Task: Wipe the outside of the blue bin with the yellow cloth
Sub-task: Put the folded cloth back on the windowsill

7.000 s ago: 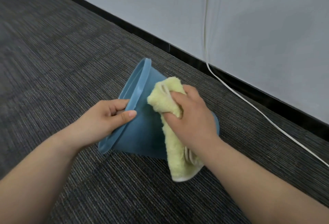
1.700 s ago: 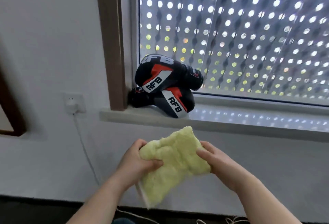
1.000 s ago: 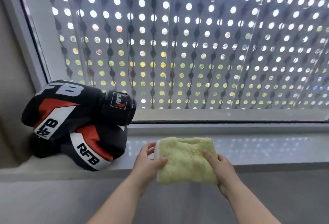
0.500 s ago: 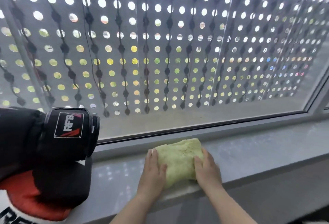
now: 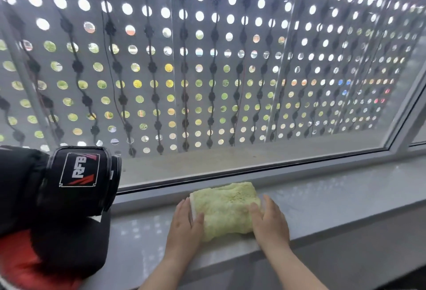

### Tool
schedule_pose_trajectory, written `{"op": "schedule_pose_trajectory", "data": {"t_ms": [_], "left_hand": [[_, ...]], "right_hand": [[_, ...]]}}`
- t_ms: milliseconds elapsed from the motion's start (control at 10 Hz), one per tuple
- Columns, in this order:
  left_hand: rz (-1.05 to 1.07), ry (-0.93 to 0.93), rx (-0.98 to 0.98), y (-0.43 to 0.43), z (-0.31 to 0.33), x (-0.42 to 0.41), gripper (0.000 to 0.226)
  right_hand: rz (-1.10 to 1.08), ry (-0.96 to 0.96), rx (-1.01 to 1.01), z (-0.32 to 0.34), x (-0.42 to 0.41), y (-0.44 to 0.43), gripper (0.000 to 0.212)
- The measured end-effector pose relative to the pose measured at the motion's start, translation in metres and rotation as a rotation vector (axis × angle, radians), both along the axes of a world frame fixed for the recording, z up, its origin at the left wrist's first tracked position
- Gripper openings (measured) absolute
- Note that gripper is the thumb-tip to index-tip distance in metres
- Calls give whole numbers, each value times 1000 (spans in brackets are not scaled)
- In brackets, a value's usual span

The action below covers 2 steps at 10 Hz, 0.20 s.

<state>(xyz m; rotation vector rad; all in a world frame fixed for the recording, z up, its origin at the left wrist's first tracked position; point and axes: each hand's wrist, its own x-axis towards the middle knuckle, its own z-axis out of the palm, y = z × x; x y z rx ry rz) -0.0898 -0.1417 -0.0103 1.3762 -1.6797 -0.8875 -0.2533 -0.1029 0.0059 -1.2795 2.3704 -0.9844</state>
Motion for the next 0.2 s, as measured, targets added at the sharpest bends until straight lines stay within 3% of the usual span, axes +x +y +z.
{"op": "schedule_pose_trajectory", "data": {"t_ms": [200], "left_hand": [[55, 53, 8, 38, 18, 11, 46]], "right_hand": [[13, 8, -132, 22, 1, 30, 38]]}}
